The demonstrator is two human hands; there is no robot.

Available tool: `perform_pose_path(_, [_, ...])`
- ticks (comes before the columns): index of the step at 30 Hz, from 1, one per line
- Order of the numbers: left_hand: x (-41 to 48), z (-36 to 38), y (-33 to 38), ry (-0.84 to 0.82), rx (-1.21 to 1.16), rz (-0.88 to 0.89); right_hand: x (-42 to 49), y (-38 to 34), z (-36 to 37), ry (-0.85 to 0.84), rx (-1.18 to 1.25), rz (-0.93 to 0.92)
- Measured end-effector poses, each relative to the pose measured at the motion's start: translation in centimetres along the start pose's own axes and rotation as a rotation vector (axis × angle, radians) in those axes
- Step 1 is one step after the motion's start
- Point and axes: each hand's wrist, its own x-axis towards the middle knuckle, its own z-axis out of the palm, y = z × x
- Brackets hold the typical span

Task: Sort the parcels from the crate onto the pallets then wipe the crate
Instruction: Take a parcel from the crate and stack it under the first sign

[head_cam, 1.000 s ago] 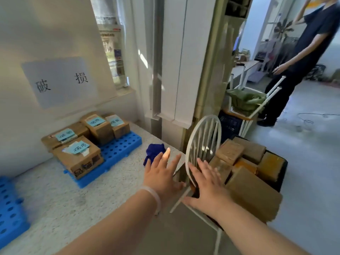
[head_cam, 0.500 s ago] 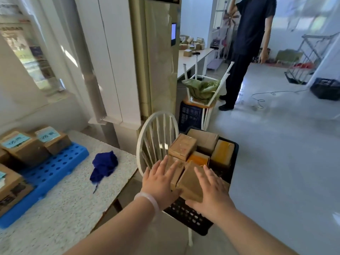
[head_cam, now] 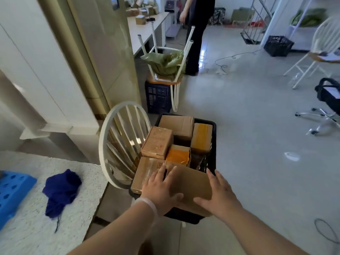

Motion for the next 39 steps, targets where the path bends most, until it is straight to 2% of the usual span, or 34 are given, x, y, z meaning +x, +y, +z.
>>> perform_pose_path(3, [2.2,0.4,-0.1,-0.072,-0.044,0.007,1.2,0.7,0.5,-0.026,0.122,0.133])
perform_pose_path(7, [4.1,1.2,-0.9,-0.198,-0.162,-0.022,2.4,1.0,1.5,-0.076,0.454,0.320])
perform_pose_path(12, [5.0,1.8,-1.5,-0.192,-0.237,-0.012,3.1,1.0,2.3,-0.130,0.679,0.443])
perform_pose_path(25, [1.3,0.6,2.3,0.047,-0.388,-0.033,-0.1,1.0,-1.8,0.066,0.705,0.265])
perform_pose_path(31, [-2.1,0.3,4.9,0.167,-0.597,-0.088,-3.0,1.8,-3.1,0.164,0.869,0.265])
perform_pose_path(39, [-4.8,1.6,7.2,0.371,-0.924,-0.212,-6.8,3.7,-4.2,0.224,0.939,0.196])
